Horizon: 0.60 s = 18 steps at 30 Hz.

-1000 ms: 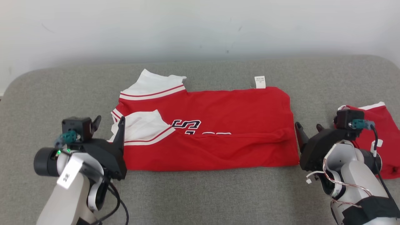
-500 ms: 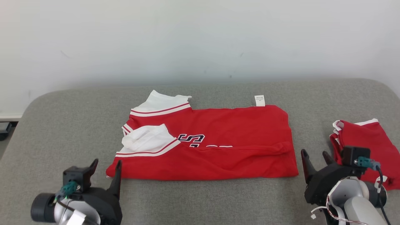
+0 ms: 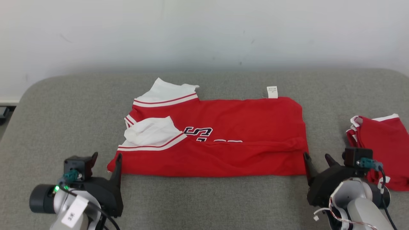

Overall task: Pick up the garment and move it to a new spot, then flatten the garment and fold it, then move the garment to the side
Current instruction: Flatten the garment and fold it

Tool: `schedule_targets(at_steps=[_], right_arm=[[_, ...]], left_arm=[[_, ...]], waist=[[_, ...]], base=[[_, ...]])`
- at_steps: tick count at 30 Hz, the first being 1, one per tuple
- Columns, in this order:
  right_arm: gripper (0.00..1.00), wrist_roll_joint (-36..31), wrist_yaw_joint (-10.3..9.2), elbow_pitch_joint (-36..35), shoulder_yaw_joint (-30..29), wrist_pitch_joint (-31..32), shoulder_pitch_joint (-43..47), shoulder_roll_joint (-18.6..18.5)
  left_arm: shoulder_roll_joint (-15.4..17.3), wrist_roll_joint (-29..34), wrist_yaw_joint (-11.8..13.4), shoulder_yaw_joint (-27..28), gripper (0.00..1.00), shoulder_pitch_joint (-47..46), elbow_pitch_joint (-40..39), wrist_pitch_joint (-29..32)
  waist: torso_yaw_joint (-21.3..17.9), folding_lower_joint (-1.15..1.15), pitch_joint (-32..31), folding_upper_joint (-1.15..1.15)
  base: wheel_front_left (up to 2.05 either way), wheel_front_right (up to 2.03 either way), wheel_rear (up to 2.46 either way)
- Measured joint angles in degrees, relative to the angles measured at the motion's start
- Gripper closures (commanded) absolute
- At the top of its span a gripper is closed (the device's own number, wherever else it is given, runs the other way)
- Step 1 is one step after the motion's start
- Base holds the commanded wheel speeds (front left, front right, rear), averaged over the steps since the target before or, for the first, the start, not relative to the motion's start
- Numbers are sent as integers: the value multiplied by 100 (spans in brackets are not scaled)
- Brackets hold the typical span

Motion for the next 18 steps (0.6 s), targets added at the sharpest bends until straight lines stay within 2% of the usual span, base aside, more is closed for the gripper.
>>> schedule_targets(at_steps=[10, 13, 14, 15, 18], right_arm=[[0, -65, -43, 406, 45, 155, -511, 24], [24, -65, -46, 557, 53, 237, -544, 25], [42, -65, -48, 584, 58, 252, -549, 24], [51, -65, -49, 626, 74, 257, -559, 24], [55, -65, -51, 704, 93, 305, -563, 32]], left_arm=[[0, 63, -57, -34, 0, -582, 494, 181], [-47, 110, -73, -65, 0, -609, 599, 205], [-55, 110, -108, -75, 0, -615, 650, 222], [-59, 110, -107, -79, 0, -617, 693, 223], [-60, 110, -108, -82, 0, -618, 736, 223]], waist=[[18, 1, 614, 1], [24, 1, 730, 1], [30, 1, 757, 1], [37, 1, 777, 1], [56, 1, 792, 1]], base=[[0, 0, 0], [0, 0, 0], [0, 0, 0], [0, 0, 0], [0, 0, 0]])
